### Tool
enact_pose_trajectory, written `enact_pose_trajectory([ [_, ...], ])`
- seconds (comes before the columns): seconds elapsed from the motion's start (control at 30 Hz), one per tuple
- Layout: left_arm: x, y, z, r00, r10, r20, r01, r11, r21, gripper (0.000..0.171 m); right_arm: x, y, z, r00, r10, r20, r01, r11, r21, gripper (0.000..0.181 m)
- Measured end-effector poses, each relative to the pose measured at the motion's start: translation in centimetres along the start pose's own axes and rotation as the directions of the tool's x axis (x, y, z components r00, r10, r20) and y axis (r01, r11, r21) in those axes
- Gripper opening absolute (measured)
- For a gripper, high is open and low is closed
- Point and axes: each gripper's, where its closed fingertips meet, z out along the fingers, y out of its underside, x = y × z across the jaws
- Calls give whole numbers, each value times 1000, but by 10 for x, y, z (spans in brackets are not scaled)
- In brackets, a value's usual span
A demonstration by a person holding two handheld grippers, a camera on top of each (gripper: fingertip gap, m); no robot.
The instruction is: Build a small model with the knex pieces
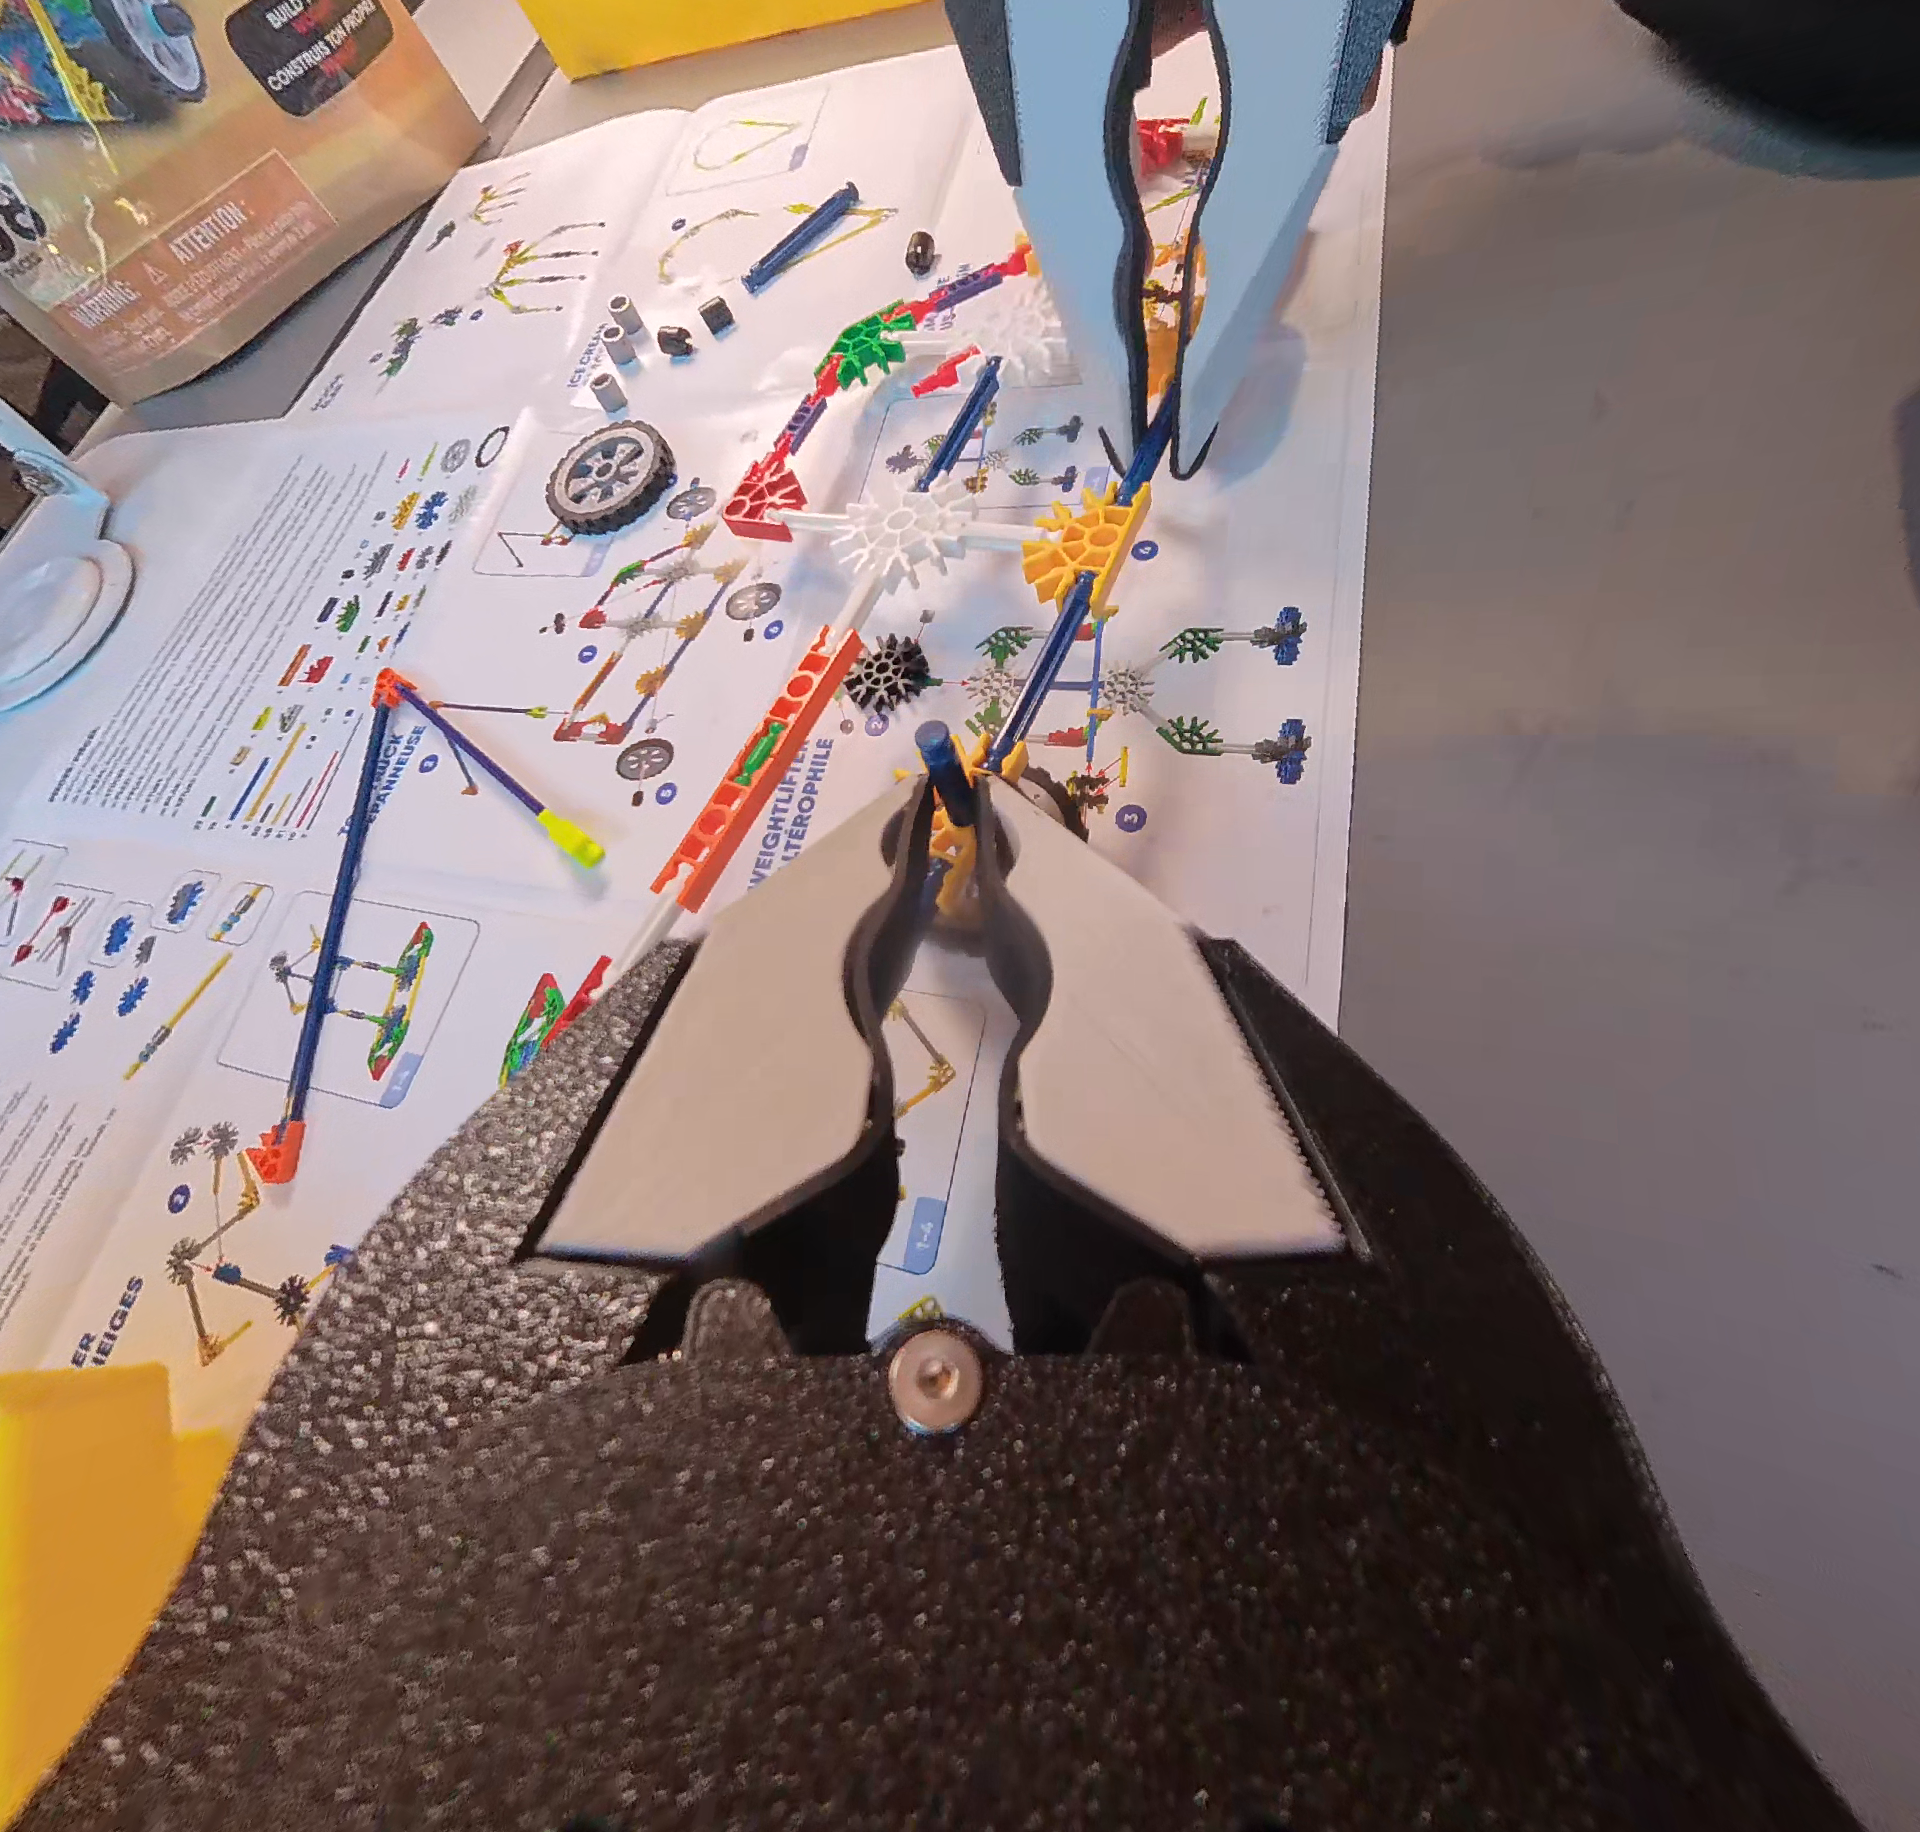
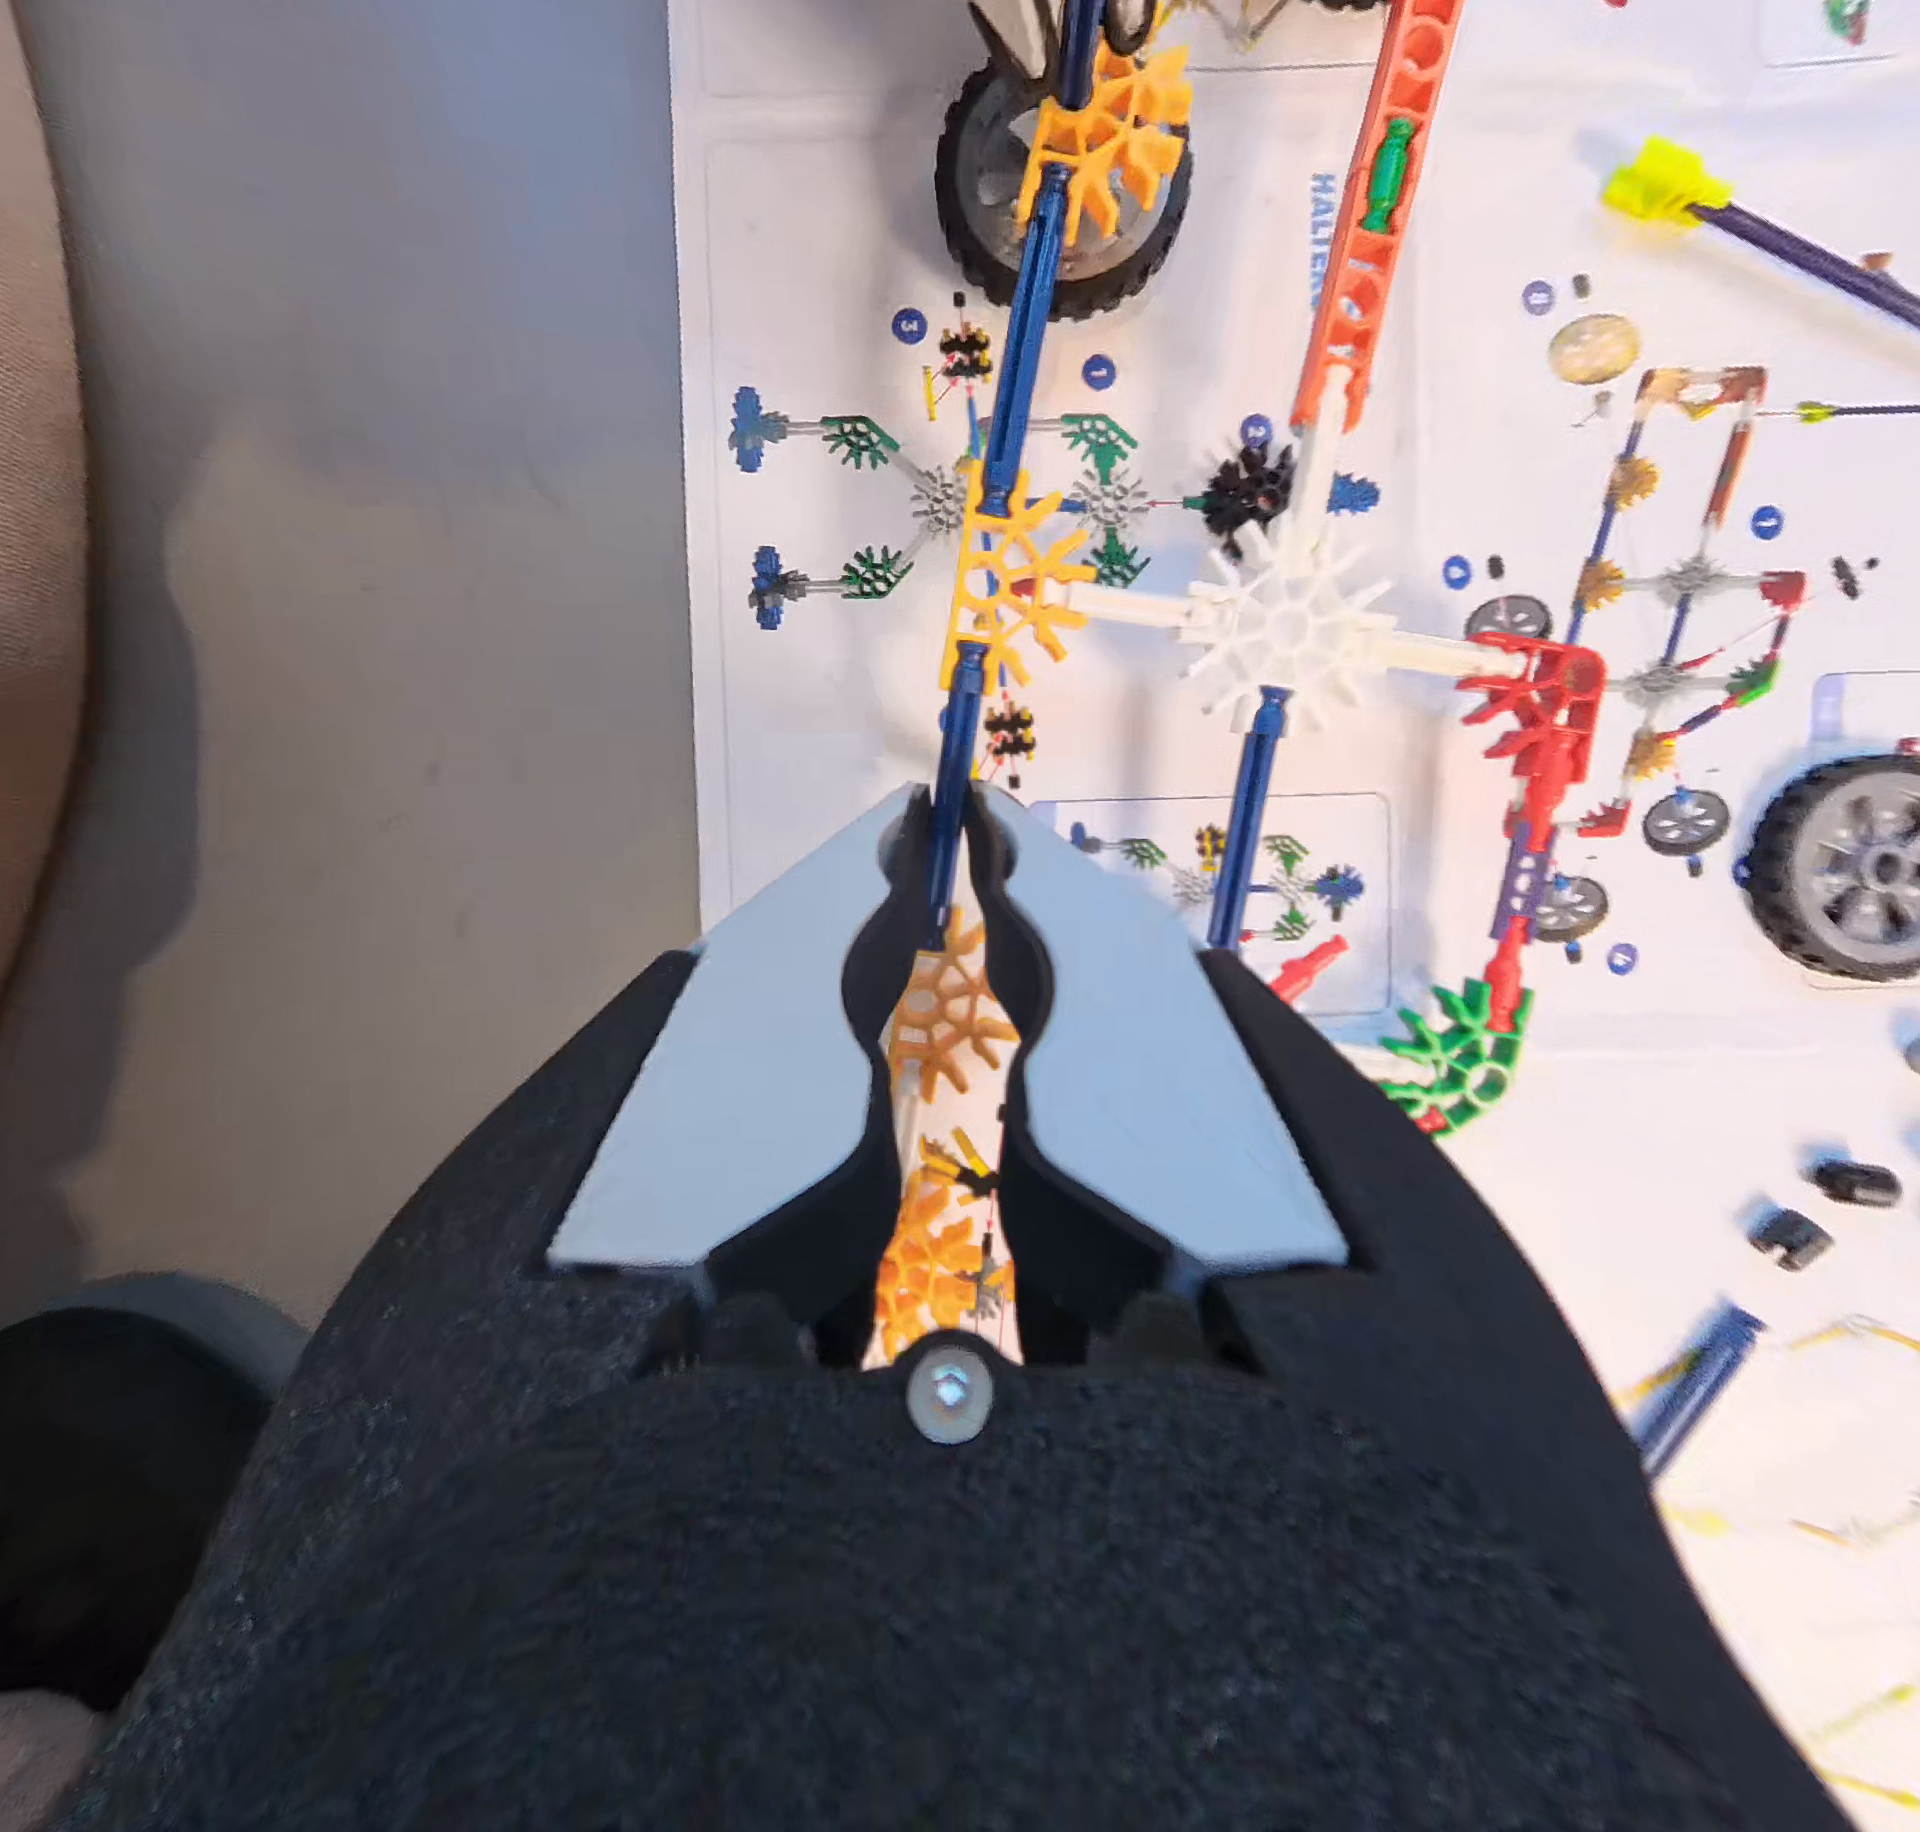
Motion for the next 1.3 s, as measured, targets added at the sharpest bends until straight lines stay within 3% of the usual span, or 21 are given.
enact_pose_trajectory([
  [0.43, 11, -3, -6, 999, 7, -47, -6, 1000, 24, 4, -15, 2, 1, 997, -14, 70, 15, 1000, -15, 8],
  [0.63, 7, -11, -12, 999, -21, -43, 25, 997, 76, 5, -8, -12, -14, 995, 32, 96, -44, 990, 132, 16],
  [0.73, 4, -13, -15, 997, -53, -52, 58, 994, 97, 11, 6, -25, -24, 994, 71, 85, -91, 963, 254, 17],
  [0.97, 6, -15, -12, 996, -73, -55, 79, 992, 103, 11, 64, -29, -45, 969, 220, -111, -156, 894, 419, 17],
  [1.1, 8, -14, -10, 996, -71, -56, 75, 993, 86, 5, 102, -20, -61, 904, 364, -225, -215, 841, 496, 17],
  [1.3, 9, -13, -11, 994, -79, -70, 85, 993, 88, 5, 145, 6, -90, 765, 572, -297, -303, 726, 617, 17],
])
